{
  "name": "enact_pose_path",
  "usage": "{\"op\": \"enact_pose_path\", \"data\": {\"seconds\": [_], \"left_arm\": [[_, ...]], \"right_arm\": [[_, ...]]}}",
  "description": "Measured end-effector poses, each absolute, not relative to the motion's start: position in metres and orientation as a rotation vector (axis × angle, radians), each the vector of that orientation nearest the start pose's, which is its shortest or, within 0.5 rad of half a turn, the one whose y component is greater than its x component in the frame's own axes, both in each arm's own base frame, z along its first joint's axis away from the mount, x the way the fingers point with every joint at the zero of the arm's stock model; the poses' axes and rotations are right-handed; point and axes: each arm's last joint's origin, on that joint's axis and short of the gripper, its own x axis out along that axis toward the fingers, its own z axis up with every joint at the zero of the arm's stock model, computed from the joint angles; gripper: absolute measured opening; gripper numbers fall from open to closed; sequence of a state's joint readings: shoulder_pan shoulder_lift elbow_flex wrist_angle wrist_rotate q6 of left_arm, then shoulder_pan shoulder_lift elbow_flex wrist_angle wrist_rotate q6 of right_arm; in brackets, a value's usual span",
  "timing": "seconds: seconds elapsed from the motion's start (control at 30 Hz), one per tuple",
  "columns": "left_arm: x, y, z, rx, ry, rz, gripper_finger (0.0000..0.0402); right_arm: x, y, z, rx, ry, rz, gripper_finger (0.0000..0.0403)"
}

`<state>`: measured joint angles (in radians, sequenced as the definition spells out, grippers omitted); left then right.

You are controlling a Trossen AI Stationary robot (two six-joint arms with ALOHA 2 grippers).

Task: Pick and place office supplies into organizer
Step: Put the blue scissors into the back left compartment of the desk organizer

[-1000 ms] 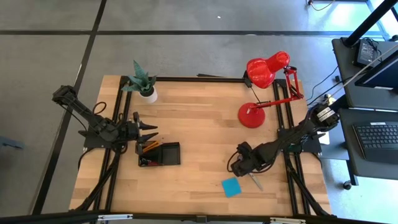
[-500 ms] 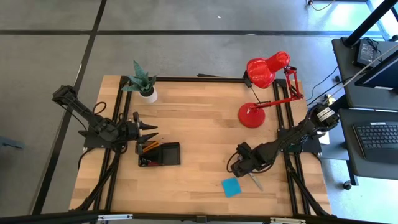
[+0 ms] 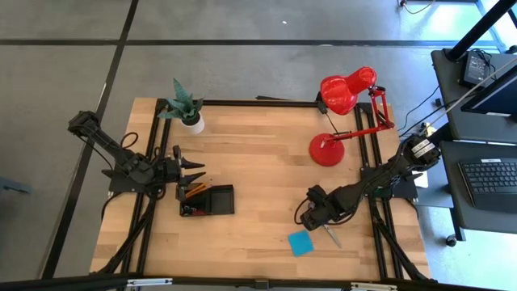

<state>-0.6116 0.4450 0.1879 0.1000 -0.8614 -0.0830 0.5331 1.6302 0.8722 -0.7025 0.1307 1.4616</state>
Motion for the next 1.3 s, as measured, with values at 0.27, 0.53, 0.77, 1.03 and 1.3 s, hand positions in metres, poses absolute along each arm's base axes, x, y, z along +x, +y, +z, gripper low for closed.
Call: {"op": "enact_pose_path", "data": {"seconds": [0.27, 0.53, 0.77, 1.03, 1.3], "left_arm": [[0.1103, -0.0505, 0.1989, 0.027, 0.11, 0.254, 0.0108], [0.1101, -0.0504, 0.197, 0.035, 0.125, 0.255, 0.0106], [0.11, -0.0503, 0.1967, 0.036, 0.128, 0.255, 0.0105], [0.11, -0.0503, 0.1967, 0.035, 0.128, 0.255, 0.0105], [0.11, -0.0503, 0.1967, 0.035, 0.128, 0.255, 0.0102]], "right_arm": [[0.2314, 0.1321, 0.1465, 0.738, 1.266, -0.689, 0.0251], [0.2323, 0.1326, 0.1467, 0.761, 1.252, -0.697, 0.0251], [0.2323, 0.1326, 0.1467, 0.783, 1.245, -0.714, 0.0251], [0.2323, 0.1326, 0.1467, 0.785, 1.244, -0.717, 0.0213], [0.2315, 0.1321, 0.1465, 0.776, 1.251, -0.722, 0.0169]]}}
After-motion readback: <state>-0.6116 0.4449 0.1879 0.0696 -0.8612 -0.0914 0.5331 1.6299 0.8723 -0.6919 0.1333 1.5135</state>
